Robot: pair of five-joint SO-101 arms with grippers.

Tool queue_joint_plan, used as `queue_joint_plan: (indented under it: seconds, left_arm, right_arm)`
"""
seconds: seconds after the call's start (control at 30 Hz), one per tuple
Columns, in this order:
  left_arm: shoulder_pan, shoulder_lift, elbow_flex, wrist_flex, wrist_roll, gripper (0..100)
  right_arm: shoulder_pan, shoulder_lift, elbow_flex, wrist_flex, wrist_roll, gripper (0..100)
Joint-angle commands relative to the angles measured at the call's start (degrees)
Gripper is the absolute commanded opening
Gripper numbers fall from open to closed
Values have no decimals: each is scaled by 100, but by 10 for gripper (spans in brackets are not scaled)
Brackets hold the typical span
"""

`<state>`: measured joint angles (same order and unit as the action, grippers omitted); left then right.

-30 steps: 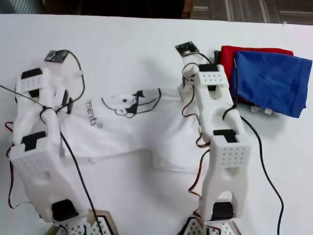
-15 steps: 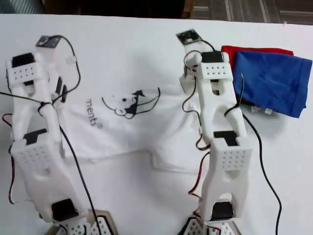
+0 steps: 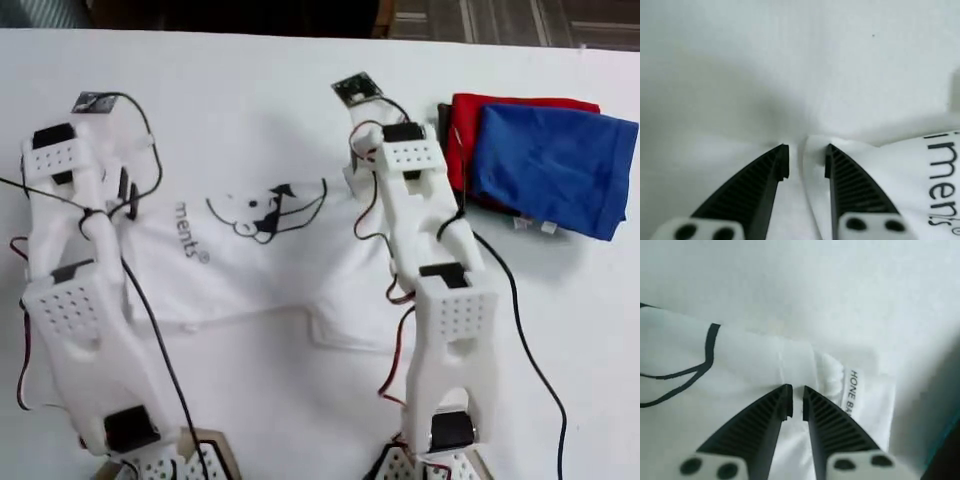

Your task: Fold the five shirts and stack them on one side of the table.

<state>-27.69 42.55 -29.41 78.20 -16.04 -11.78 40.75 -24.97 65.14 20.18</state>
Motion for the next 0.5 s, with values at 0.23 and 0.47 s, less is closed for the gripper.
queue_joint_plan:
  seconds: [0.23, 0.47]
  left_arm:
    - [-308, -53, -119, -246, 62, 140]
    - [-158, -413, -585, 387, 396, 142]
  right_arm:
    - [804, 347, -378, -171, 9, 45]
    - [778, 48, -624, 277, -18, 45]
